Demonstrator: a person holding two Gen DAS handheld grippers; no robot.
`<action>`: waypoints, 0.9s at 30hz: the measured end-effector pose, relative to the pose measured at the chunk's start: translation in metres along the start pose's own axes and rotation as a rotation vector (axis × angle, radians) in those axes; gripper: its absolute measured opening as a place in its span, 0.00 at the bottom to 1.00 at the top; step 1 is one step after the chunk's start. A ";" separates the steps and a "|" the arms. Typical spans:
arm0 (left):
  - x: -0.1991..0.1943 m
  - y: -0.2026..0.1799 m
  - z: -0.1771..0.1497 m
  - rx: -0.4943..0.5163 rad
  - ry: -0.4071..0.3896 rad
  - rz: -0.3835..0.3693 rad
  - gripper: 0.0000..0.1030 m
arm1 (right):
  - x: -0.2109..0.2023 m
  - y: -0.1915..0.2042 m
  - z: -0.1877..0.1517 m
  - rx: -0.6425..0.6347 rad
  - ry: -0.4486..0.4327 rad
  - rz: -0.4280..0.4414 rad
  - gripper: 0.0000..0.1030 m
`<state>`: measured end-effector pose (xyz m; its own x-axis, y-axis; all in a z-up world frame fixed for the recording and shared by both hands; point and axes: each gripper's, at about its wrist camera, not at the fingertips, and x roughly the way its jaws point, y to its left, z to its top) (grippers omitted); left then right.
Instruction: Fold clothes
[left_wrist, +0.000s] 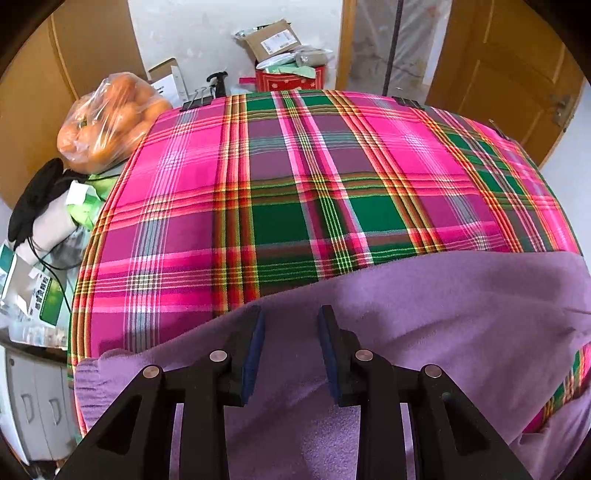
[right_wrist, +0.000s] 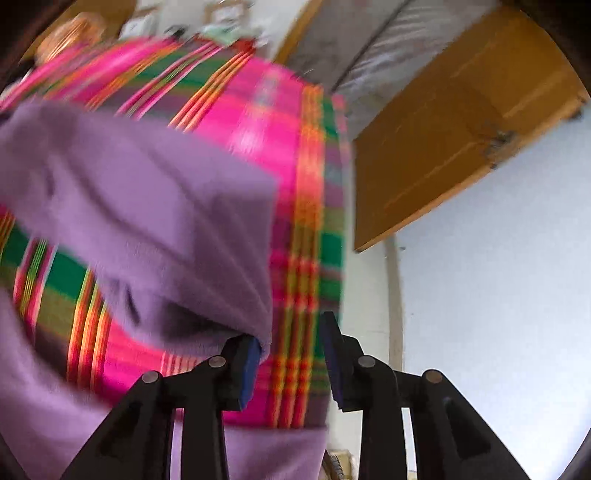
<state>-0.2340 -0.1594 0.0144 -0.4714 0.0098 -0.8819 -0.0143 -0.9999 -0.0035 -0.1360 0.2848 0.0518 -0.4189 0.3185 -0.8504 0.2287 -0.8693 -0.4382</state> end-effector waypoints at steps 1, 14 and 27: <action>0.000 0.000 0.000 -0.001 -0.001 -0.001 0.30 | -0.002 0.003 -0.002 -0.023 0.003 0.000 0.31; -0.001 -0.002 -0.002 0.040 -0.018 0.003 0.30 | -0.053 -0.050 -0.020 0.239 -0.149 0.364 0.31; -0.004 -0.004 -0.008 0.112 -0.013 -0.017 0.31 | 0.022 0.005 0.106 0.128 -0.166 0.397 0.39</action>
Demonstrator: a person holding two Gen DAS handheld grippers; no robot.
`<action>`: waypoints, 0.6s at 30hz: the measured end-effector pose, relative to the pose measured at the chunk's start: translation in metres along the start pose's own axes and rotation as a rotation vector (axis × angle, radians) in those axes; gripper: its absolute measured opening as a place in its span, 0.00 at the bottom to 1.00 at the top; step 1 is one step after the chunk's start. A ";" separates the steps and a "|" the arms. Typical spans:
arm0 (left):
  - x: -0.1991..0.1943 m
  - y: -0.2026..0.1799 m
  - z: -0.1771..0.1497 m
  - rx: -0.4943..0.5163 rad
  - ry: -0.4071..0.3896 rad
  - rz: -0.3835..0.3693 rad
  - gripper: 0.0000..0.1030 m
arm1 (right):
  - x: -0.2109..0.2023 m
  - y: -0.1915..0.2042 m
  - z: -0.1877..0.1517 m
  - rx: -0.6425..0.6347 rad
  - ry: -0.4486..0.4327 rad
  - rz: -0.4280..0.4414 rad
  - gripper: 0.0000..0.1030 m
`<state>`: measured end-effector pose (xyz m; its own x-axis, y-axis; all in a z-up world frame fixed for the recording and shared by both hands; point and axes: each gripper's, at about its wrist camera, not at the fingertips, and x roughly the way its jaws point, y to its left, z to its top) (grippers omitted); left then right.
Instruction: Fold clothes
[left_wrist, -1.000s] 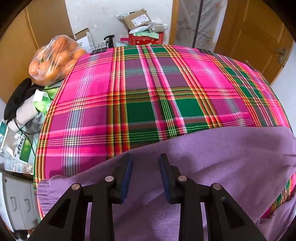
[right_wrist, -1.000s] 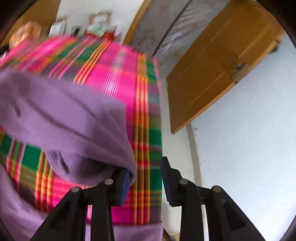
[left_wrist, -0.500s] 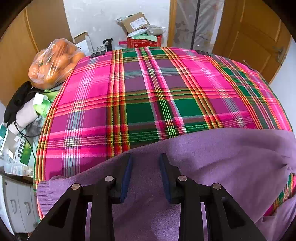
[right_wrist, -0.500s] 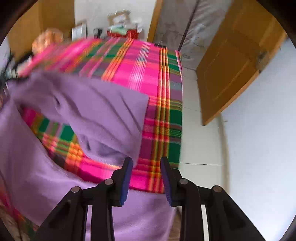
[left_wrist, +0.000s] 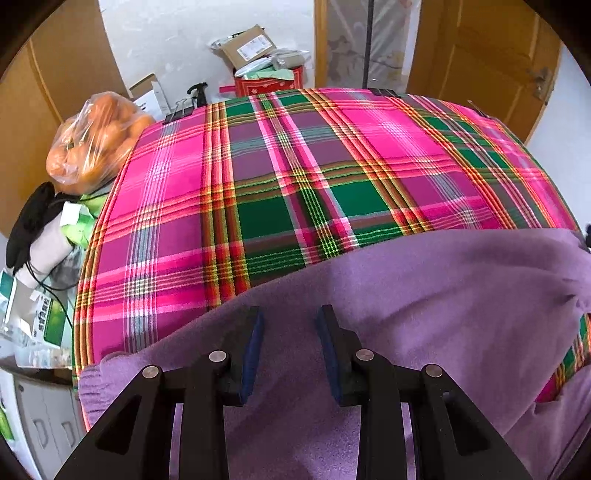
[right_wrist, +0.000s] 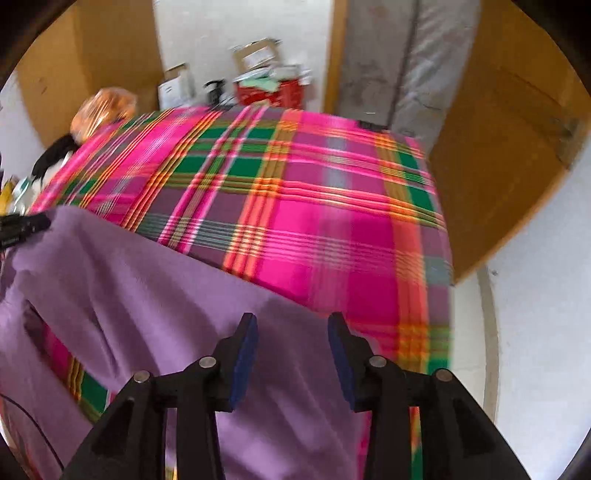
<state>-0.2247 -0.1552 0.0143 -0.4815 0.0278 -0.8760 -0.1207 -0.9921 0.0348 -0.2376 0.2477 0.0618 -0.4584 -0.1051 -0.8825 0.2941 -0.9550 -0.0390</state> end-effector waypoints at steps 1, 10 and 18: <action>0.000 0.000 0.001 0.006 -0.001 0.000 0.31 | 0.006 0.004 0.004 -0.012 0.007 0.015 0.40; 0.004 0.007 0.005 -0.026 -0.030 0.025 0.49 | 0.033 0.042 0.016 -0.178 0.025 0.050 0.43; 0.003 0.004 0.004 -0.054 -0.046 0.035 0.49 | 0.038 0.047 0.013 -0.147 0.034 0.106 0.26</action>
<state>-0.2301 -0.1582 0.0137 -0.5238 -0.0022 -0.8518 -0.0573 -0.9976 0.0378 -0.2518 0.1957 0.0324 -0.3905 -0.1909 -0.9006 0.4597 -0.8880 -0.0111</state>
